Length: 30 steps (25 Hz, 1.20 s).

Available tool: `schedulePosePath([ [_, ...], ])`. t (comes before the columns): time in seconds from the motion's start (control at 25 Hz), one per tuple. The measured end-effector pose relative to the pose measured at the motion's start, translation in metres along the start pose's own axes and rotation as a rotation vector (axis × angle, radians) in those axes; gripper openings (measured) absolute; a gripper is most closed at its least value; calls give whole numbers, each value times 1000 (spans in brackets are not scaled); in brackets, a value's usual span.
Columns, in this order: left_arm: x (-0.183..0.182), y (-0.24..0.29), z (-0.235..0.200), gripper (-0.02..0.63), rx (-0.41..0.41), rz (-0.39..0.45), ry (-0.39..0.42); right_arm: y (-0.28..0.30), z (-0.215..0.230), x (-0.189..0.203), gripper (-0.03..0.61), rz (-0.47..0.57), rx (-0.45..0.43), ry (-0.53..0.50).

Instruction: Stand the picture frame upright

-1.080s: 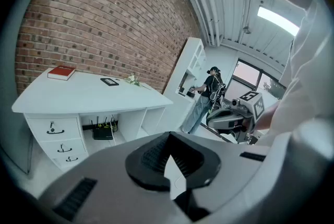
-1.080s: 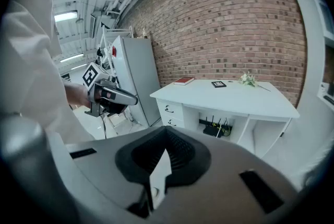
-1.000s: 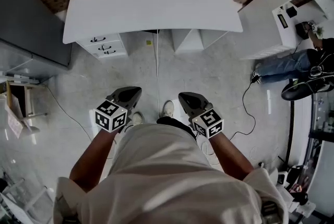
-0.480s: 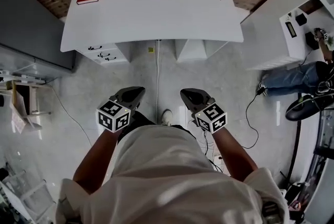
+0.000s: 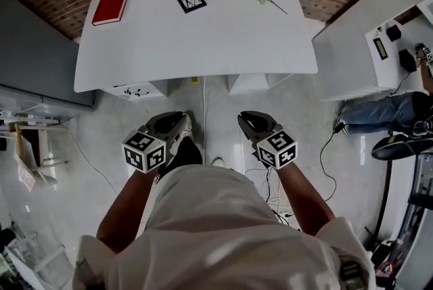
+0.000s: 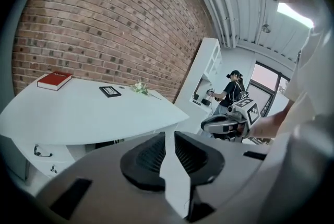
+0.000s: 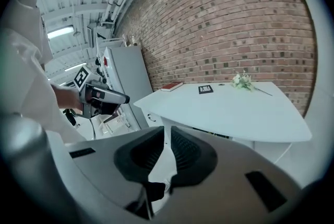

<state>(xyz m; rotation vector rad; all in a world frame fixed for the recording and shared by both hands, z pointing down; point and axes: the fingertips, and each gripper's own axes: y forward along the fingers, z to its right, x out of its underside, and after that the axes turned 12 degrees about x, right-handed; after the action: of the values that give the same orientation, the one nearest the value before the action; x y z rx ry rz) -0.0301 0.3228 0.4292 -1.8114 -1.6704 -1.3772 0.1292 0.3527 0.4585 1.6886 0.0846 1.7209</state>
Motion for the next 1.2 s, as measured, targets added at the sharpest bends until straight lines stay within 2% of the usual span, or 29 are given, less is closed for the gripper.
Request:
schedulePosePath([
  [0.48,-105,36,-144,52,96,-52,35,115,64,-95,23,-28,159,39],
  [0.76,-140,56,-206,58,145,-62,19,176,94,-130,43,-51,192,20],
  [0.96,-160,79,-243,72,102,-49,-22,213,128,-160,43,-54,168,7],
  [1.2,-185,114,-288,86,28,-21,-104,279,179,-185,43,-87,53,32],
])
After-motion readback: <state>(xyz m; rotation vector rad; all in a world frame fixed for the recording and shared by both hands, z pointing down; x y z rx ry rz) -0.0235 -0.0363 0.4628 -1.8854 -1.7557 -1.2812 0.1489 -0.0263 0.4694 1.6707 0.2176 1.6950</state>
